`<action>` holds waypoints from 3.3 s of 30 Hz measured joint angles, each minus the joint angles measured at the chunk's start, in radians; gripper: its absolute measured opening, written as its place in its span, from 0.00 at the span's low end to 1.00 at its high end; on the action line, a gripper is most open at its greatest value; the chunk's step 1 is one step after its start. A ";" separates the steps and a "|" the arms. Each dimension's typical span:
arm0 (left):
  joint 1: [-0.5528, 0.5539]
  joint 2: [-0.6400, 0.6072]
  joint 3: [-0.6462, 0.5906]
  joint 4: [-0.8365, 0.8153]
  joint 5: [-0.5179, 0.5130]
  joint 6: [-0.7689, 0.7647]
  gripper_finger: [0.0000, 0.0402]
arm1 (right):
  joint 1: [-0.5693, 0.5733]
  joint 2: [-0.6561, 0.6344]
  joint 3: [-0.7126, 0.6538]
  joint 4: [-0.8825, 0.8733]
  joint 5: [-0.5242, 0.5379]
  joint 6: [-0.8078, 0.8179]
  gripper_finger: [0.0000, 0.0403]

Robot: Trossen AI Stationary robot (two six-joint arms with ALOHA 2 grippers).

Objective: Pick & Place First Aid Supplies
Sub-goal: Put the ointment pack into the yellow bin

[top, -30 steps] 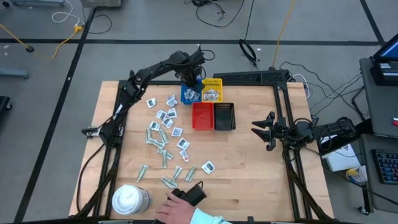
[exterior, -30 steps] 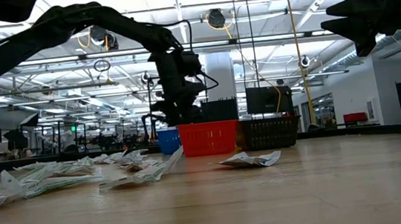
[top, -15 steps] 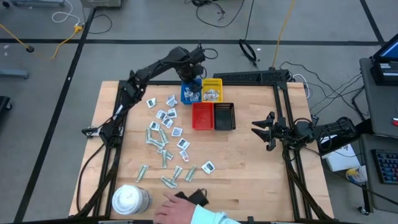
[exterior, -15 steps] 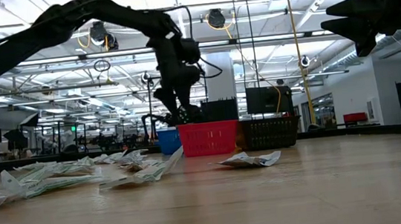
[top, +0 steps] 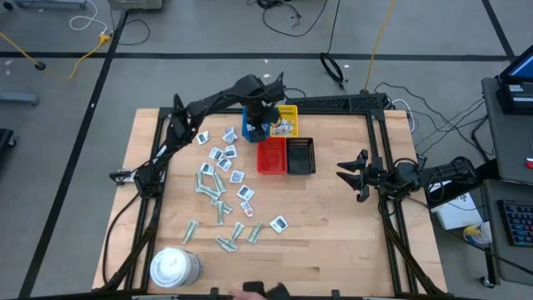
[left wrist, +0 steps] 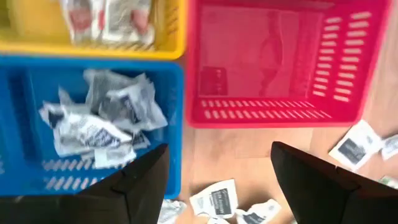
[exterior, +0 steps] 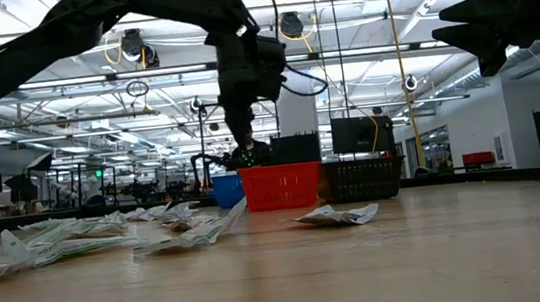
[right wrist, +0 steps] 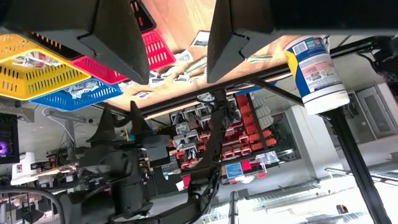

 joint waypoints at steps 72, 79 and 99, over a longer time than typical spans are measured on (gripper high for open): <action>-0.662 -0.380 -1.038 0.714 -0.069 0.269 0.59 | 0.000 0.000 0.000 0.000 0.000 0.000 0.39; -0.655 -0.380 -1.038 0.713 -0.029 0.268 0.31 | 0.000 0.000 0.000 0.000 0.000 0.000 0.39; -0.568 -0.438 -1.008 0.668 0.058 -0.008 0.00 | 0.000 0.000 0.000 0.000 0.000 0.000 0.39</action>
